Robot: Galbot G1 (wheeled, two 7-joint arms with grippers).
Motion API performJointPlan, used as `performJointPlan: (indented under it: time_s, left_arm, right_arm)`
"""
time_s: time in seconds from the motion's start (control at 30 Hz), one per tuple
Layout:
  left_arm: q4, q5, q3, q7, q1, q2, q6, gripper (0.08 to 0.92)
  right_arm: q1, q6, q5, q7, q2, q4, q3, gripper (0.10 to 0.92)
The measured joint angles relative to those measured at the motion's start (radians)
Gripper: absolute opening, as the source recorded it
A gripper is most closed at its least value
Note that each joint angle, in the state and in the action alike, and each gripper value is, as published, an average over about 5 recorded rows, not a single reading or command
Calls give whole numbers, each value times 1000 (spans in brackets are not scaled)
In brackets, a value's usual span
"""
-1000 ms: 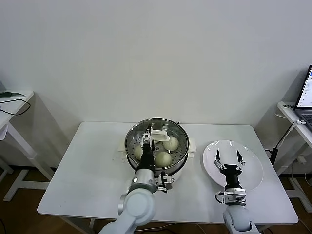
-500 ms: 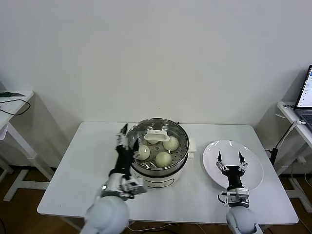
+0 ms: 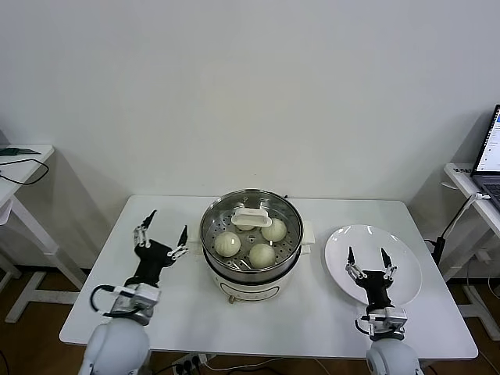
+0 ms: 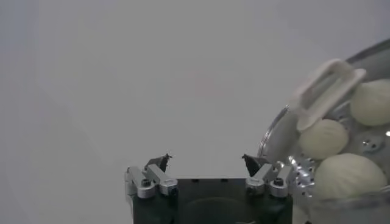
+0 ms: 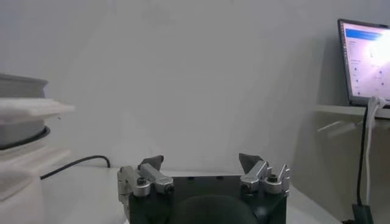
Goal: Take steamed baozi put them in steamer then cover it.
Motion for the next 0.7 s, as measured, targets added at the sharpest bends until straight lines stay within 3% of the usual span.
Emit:
performJointPlan:
  time_s: [0.3, 0.7]
  left_arm:
    - [77, -159, -97, 2, 44, -4, -146, 823]
    - [110, -240, -140, 2, 77, -12, -220, 823]
  right_arm:
    - [-32, -4, 7, -8, 3, 25, 1, 823]
    - [-48, 5, -3, -17, 16, 35, -7, 823]
